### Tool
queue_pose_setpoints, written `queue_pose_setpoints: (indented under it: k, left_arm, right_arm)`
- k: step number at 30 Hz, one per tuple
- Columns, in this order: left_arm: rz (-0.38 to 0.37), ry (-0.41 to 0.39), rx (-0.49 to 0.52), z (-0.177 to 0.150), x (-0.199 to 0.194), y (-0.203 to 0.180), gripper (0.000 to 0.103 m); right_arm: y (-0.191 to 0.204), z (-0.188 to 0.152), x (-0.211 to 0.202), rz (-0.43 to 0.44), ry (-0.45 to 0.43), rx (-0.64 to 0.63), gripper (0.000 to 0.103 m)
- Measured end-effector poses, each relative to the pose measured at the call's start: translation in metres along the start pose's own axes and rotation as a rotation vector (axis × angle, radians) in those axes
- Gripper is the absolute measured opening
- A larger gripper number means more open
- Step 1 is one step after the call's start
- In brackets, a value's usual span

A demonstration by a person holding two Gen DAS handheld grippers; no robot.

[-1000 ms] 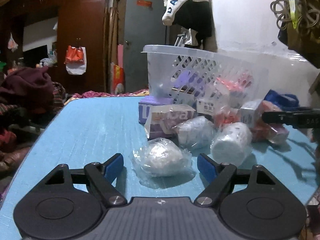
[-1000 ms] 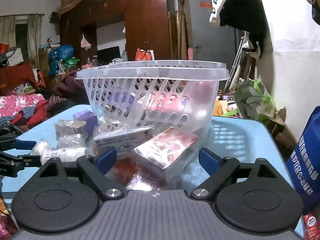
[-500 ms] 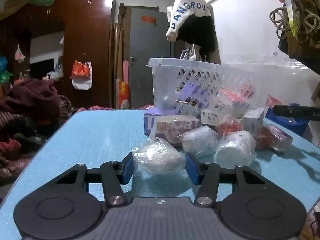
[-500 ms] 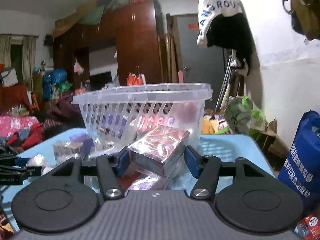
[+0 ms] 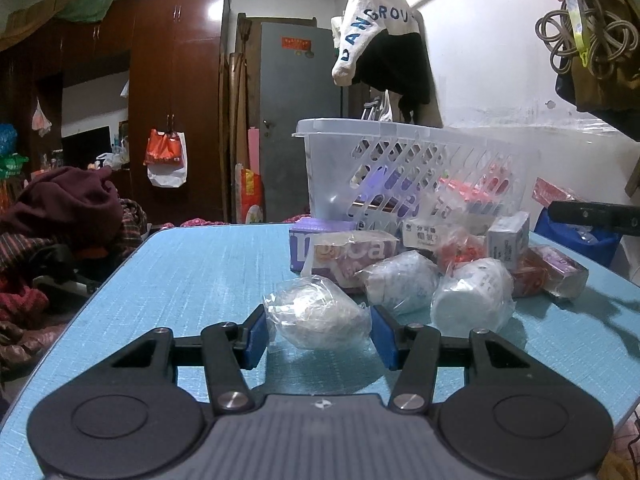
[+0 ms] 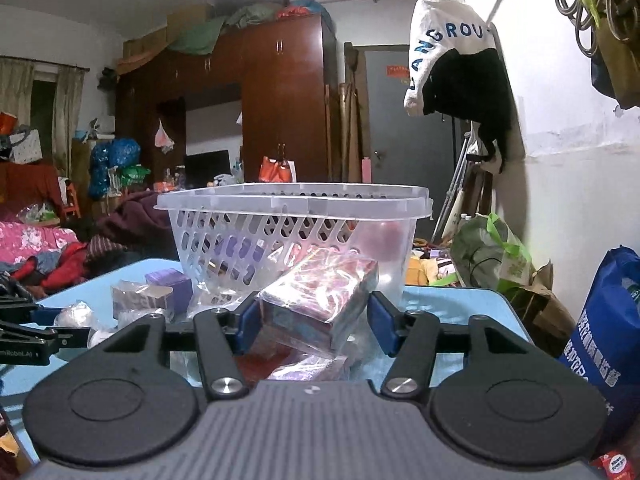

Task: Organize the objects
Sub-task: 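Grasp the clear wrapped bag with the left gripper while the right grasps the pink-red box, then lift both items over the basket and open both grippers to drop them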

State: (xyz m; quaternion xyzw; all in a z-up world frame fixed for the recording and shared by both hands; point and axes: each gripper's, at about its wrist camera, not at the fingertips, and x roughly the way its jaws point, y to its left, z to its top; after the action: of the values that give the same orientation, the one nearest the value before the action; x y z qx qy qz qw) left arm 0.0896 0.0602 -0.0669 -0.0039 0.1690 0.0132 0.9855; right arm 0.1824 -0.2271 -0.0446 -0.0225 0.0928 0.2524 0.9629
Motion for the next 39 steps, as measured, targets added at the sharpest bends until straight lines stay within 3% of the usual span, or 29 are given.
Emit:
queue_pose_setpoints:
  k: [13,16,19,23,26,31,34,37,39]
  left_arm:
    - [0.006,-0.019,0.015,-0.001,-0.002,-0.001,0.057]
    - [-0.005,-0.025,-0.009,-0.001,-0.002,0.002,0.057]
    - [-0.024,0.004,-0.098,0.004,-0.001,0.012,0.057]
    - [-0.034,-0.081,-0.114,0.014,-0.018,0.017,0.057]
    - [-0.062,-0.174,-0.092,0.033,-0.04,0.013,0.057]
    - [-0.141,-0.214,-0.049,0.09,-0.034,0.001,0.057]
    - [-0.161,-0.193,-0.03,0.132,-0.004,-0.01,0.057]
    - [-0.168,-0.098,-0.073,0.164,0.035,-0.018,0.057]
    - [-0.141,-0.06,-0.077,0.178,0.06,-0.025,0.058]
  right_arm:
    - [0.001,-0.002,-0.009,0.002,-0.054,0.003,0.058]
    - [0.001,-0.002,-0.012,0.001,-0.079,-0.001,0.058]
    - [0.005,-0.003,-0.021,-0.01,-0.136,-0.019,0.058]
    - [0.007,0.002,-0.03,0.013,-0.173,-0.017,0.058]
    - [0.01,0.016,-0.04,0.02,-0.213,-0.028,0.057]
    - [0.015,0.055,-0.033,0.061,-0.225,-0.066,0.057]
    - [0.014,0.087,-0.003,0.084,-0.178,-0.079,0.057]
    - [0.01,0.114,0.035,0.029,-0.126,-0.097,0.057]
    - [0.003,0.124,0.06,0.041,-0.079,-0.079,0.057]
